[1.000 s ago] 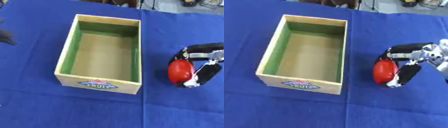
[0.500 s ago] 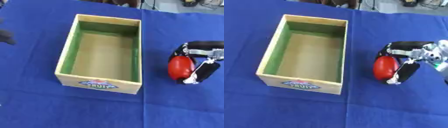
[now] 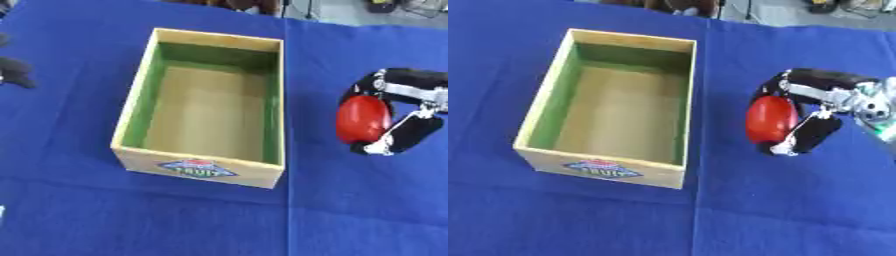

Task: Pick up objects on the table and place them in the box.

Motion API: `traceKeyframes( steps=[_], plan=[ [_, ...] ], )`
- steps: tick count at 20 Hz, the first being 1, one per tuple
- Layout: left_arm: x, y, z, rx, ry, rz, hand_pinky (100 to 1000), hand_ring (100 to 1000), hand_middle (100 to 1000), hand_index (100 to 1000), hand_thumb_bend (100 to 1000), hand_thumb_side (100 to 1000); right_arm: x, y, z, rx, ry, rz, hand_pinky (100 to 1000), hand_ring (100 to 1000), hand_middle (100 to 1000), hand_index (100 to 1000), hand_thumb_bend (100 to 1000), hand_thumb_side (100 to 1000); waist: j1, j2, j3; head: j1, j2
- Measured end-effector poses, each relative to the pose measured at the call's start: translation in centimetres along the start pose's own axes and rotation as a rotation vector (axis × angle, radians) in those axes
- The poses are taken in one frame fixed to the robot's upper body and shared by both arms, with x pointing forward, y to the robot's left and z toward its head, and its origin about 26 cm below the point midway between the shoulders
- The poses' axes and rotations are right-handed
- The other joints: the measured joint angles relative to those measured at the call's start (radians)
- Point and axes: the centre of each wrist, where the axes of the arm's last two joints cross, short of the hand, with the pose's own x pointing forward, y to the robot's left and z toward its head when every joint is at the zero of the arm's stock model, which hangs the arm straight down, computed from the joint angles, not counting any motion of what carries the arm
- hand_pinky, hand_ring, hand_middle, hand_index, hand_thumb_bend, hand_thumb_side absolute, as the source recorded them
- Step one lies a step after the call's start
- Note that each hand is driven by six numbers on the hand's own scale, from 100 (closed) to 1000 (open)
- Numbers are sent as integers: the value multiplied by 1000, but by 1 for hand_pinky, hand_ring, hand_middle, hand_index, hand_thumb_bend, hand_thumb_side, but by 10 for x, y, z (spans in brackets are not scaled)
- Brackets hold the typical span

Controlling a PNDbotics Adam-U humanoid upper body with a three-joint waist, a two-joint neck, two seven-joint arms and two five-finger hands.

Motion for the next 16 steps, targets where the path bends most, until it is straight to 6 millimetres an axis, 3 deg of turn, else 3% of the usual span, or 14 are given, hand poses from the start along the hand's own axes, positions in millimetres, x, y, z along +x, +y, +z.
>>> traceKeyframes(
  steps=[12, 16],
  plan=[
    [0, 0, 0, -4, 0, 0, 484, 551, 644, 831, 100, 907, 19, -29, 8, -132, -9, 6, 349, 457, 475, 511, 100, 100, 0, -12, -7, 1, 5],
    [0, 0, 0, -5, 1, 0, 484, 551, 645, 831, 100, 906, 30, -52, 11, -202, -26, 27, 348, 454, 473, 510, 100, 100, -2, -16, -9, 1, 5]
  ],
)
